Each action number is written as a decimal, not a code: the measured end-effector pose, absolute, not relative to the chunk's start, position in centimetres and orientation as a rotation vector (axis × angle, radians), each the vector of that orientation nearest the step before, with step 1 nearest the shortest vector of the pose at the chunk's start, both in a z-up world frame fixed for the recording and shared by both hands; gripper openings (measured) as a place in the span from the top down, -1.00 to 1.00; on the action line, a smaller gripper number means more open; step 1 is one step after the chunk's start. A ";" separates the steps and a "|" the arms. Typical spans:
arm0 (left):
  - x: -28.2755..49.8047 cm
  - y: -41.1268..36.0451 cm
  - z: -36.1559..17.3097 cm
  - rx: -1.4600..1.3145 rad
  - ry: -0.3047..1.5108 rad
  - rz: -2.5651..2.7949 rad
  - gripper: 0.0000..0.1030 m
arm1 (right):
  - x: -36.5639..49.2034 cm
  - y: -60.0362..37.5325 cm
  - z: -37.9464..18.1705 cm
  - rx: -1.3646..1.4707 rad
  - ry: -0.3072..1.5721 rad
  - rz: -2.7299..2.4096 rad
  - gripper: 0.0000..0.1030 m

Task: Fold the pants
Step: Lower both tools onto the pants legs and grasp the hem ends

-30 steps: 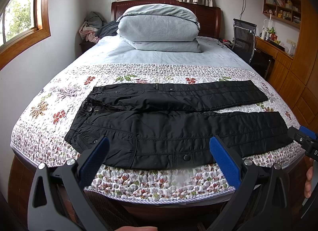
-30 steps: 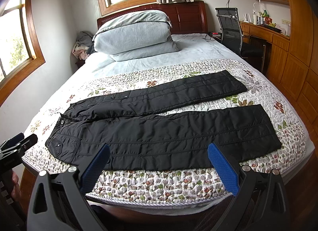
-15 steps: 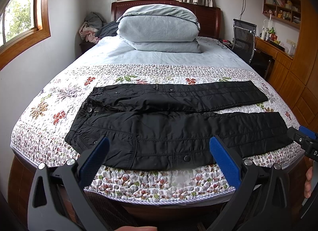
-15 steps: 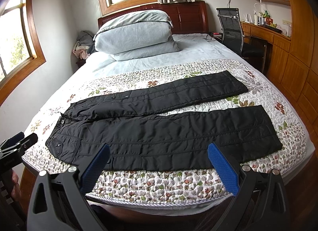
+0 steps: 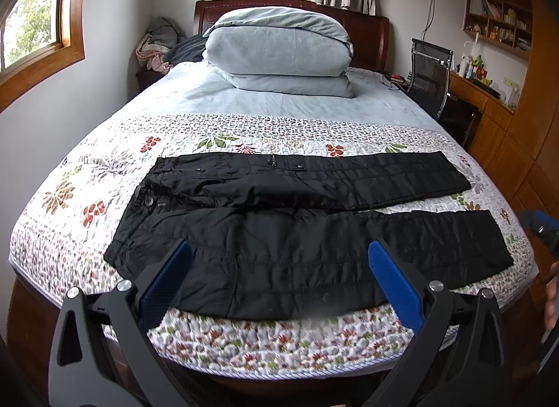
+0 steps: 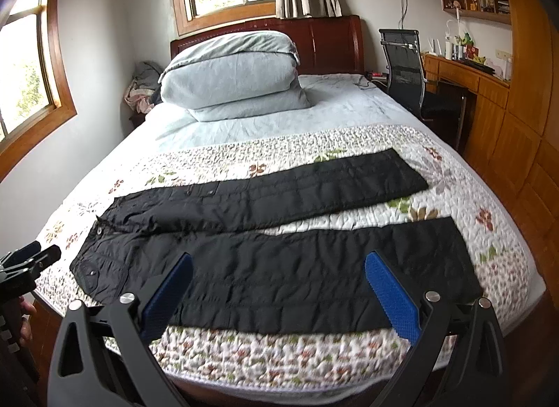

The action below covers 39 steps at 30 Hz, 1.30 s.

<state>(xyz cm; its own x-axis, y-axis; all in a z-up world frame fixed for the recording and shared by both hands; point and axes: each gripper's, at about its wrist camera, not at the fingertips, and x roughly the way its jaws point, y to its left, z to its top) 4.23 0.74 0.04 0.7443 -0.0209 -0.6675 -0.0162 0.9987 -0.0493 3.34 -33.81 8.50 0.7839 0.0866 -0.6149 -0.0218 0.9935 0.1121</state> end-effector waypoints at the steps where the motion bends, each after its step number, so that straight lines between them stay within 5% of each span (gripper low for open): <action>1: 5.0 0.8 0.1 -0.040 0.737 0.004 -0.95 | 3.9 -34.1 8.7 0.096 0.665 0.055 -0.94; 13: 19.9 8.5 -1.4 -0.150 0.964 -0.015 -0.95 | 21.3 -42.4 10.1 0.109 0.817 0.025 -0.94; 26: 35.2 24.8 -13.5 -0.466 1.382 0.166 -0.95 | 43.1 -54.1 -2.3 0.317 1.239 -0.039 -0.94; 39: 42.4 35.8 -20.8 -0.616 1.554 0.350 -0.95 | 52.6 -58.5 -9.6 0.303 1.368 -0.065 -0.93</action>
<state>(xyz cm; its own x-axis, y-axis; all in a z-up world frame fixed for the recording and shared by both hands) 42.43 35.78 -20.81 0.0110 -0.1704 -0.9853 -0.5762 0.8042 -0.1455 52.64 -58.54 -9.60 0.2062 0.1293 -0.9699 0.2212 0.9594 0.1749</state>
